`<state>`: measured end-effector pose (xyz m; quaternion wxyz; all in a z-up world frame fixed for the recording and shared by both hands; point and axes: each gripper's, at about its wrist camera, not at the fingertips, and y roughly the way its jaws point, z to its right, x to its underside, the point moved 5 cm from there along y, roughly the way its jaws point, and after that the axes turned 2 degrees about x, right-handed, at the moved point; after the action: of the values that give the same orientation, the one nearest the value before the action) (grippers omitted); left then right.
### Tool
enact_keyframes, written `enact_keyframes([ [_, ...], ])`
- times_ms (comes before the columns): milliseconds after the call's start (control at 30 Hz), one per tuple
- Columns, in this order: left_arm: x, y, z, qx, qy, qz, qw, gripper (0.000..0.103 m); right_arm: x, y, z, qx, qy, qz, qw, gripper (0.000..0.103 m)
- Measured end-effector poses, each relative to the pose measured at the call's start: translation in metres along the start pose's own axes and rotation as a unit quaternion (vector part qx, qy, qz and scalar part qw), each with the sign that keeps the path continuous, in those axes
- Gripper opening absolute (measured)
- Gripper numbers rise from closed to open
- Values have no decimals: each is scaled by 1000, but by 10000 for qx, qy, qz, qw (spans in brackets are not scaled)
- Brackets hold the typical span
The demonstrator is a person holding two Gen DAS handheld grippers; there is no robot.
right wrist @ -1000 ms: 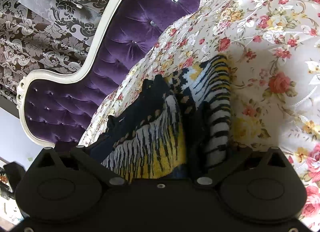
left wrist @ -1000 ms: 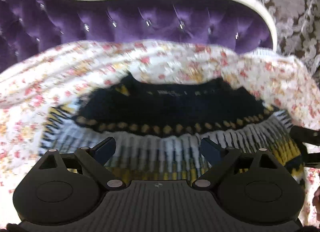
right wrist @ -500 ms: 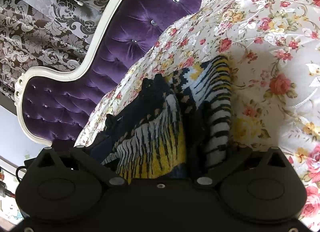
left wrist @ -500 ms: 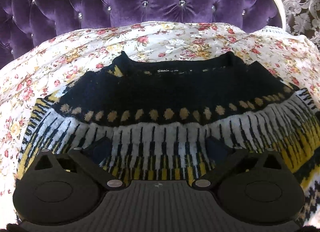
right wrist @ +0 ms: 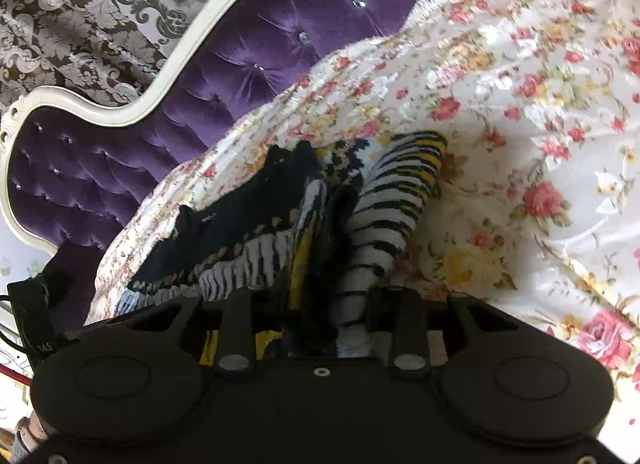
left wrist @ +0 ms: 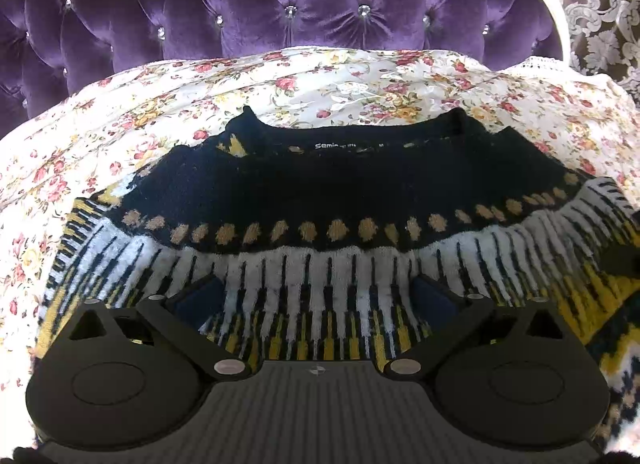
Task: Fold small clothes
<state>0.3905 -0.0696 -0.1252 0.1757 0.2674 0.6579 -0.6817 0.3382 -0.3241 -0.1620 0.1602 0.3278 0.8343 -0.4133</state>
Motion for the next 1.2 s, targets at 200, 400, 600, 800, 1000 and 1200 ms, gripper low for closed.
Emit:
enact_keyframes([
  [200,24,-41,0,262,102,68,9996,93,-4,-7,-2,-85,49,133,9999,44],
  [400,61,-45,11,100,425,213,9988,95,-5,-10,-3,-137,52,203,9997,43],
  [600,56,-53,5,247,235,353,9988,93,-4,-9,0,-16,-24,274,9996,38],
  [800,72,-102,-36,207,-285,718,9968,94,0,-9,2,97,-28,311,9995,38],
  [1000,103,-127,-93,-31,-723,583,9957,94,3,-15,-3,196,166,414,9988,36],
  [1200,125,-139,-122,181,-998,598,9930,94,-12,-31,-69,-197,-55,503,9985,34],
])
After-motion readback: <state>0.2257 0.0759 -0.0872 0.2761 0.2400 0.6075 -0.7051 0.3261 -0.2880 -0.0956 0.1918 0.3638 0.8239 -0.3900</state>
